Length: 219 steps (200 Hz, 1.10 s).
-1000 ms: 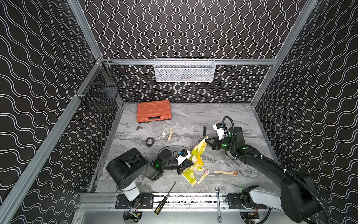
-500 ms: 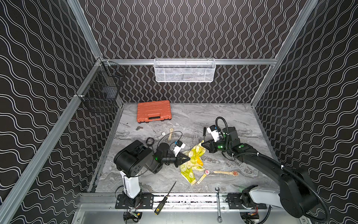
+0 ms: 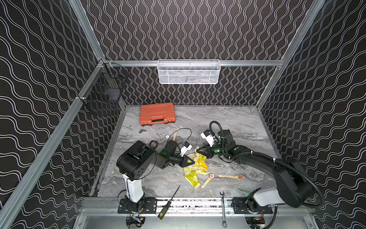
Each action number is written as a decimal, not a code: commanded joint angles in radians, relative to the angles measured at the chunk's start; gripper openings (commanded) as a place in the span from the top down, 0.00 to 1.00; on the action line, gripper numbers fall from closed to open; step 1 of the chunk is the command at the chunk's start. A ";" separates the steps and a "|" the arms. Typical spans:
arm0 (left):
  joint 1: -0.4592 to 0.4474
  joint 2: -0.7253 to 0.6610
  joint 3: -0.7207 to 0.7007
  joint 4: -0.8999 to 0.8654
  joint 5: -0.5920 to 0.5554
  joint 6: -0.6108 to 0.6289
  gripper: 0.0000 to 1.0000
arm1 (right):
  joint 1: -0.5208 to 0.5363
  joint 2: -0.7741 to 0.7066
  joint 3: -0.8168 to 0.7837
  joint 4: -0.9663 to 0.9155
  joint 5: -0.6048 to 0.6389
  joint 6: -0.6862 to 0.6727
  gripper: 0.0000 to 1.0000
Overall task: Wipe the watch dial
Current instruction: Wipe the dirt from the watch dial.
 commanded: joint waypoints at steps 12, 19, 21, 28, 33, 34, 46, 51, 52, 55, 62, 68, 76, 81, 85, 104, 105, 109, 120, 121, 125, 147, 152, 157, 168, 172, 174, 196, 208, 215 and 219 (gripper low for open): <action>0.019 0.025 0.042 -0.193 -0.043 -0.017 1.00 | 0.010 0.050 -0.047 0.065 -0.068 -0.017 1.00; 0.021 0.028 0.047 -0.200 -0.034 -0.020 1.00 | 0.010 0.054 -0.062 0.082 -0.058 -0.014 1.00; 0.020 0.028 0.048 -0.201 -0.032 -0.022 1.00 | 0.009 0.054 -0.064 0.085 -0.054 -0.013 1.00; 0.023 0.025 0.049 -0.207 -0.032 -0.026 1.00 | 0.009 0.058 -0.067 0.080 -0.039 -0.018 1.00; 0.023 0.022 0.048 -0.209 -0.030 -0.029 1.00 | 0.008 0.061 -0.064 0.065 -0.025 -0.024 1.00; 0.022 0.021 0.048 -0.209 -0.029 -0.030 1.00 | 0.006 0.061 -0.063 0.063 -0.021 -0.024 1.00; 0.023 0.014 0.054 -0.218 -0.024 -0.042 1.00 | -0.005 0.060 -0.066 0.066 0.005 -0.022 1.00; 0.022 0.011 0.060 -0.225 -0.017 -0.047 1.00 | -0.015 0.054 -0.073 0.085 0.011 -0.008 1.00; 0.023 0.012 0.061 -0.227 -0.015 -0.048 1.00 | -0.017 0.053 -0.075 0.089 0.011 -0.004 1.00; 0.023 0.011 0.065 -0.231 -0.013 -0.051 1.00 | -0.023 0.049 -0.081 0.101 0.013 0.006 1.00; 0.023 0.013 0.080 -0.251 -0.009 -0.068 1.00 | -0.040 0.036 -0.093 0.131 0.004 0.025 1.00; 0.023 0.018 0.097 -0.275 -0.002 -0.074 1.00 | -0.054 0.020 -0.102 0.157 -0.014 0.033 1.00; 0.025 0.028 0.121 -0.304 0.006 -0.084 1.00 | -0.059 -0.009 -0.114 0.181 -0.009 0.035 1.00; 0.024 0.035 0.137 -0.330 0.002 -0.091 1.00 | -0.058 -0.027 -0.120 0.189 0.001 0.031 1.00; 0.025 0.041 0.154 -0.358 -0.002 -0.093 1.00 | -0.058 -0.038 -0.123 0.197 0.001 0.028 1.00; 0.029 0.070 0.215 -0.465 -0.014 -0.070 1.00 | -0.054 -0.041 -0.121 0.208 -0.018 0.009 1.00; 0.029 0.072 0.215 -0.468 -0.015 -0.070 1.00 | -0.054 -0.040 -0.121 0.208 -0.018 0.007 1.00; 0.030 0.075 0.221 -0.478 -0.020 -0.068 1.00 | -0.053 -0.032 -0.120 0.205 -0.022 0.001 1.00; 0.041 0.084 0.241 -0.513 -0.027 -0.079 1.00 | -0.049 -0.006 -0.112 0.200 -0.037 -0.011 1.00; 0.042 0.086 0.242 -0.518 -0.026 -0.080 1.00 | -0.049 -0.002 -0.113 0.201 -0.037 -0.011 1.00; 0.047 0.090 0.250 -0.530 -0.023 -0.083 1.00 | -0.046 0.008 -0.112 0.204 -0.039 -0.010 1.00; 0.068 0.102 0.279 -0.578 -0.013 -0.102 1.00 | -0.029 0.052 -0.129 0.248 -0.048 -0.006 1.00; 0.068 0.100 0.279 -0.576 -0.015 -0.102 1.00 | -0.024 0.067 -0.126 0.246 -0.049 -0.012 1.00; 0.068 0.099 0.281 -0.575 -0.020 -0.103 1.00 | -0.019 0.081 -0.122 0.244 -0.049 -0.019 1.00; 0.068 0.098 0.284 -0.574 -0.016 -0.108 1.00 | -0.008 0.107 -0.117 0.248 -0.035 -0.024 1.00; 0.068 0.099 0.288 -0.574 -0.013 -0.109 1.00 | -0.004 0.115 -0.120 0.265 -0.032 -0.022 1.00; 0.069 0.100 0.289 -0.576 -0.011 -0.108 1.00 | -0.002 0.118 -0.123 0.274 -0.030 -0.021 1.00; 0.069 0.103 0.299 -0.578 -0.006 -0.112 1.00 | 0.009 0.157 -0.114 0.314 -0.026 -0.010 1.00; 0.068 0.102 0.303 -0.580 -0.003 -0.114 1.00 | 0.014 0.182 -0.098 0.317 -0.009 -0.006 1.00; 0.068 0.103 0.307 -0.581 0.000 -0.111 1.00 | 0.013 0.200 -0.092 0.328 0.000 0.000 1.00; 0.068 0.104 0.309 -0.584 0.001 -0.110 1.00 | 0.013 0.211 -0.090 0.338 -0.001 0.002 1.00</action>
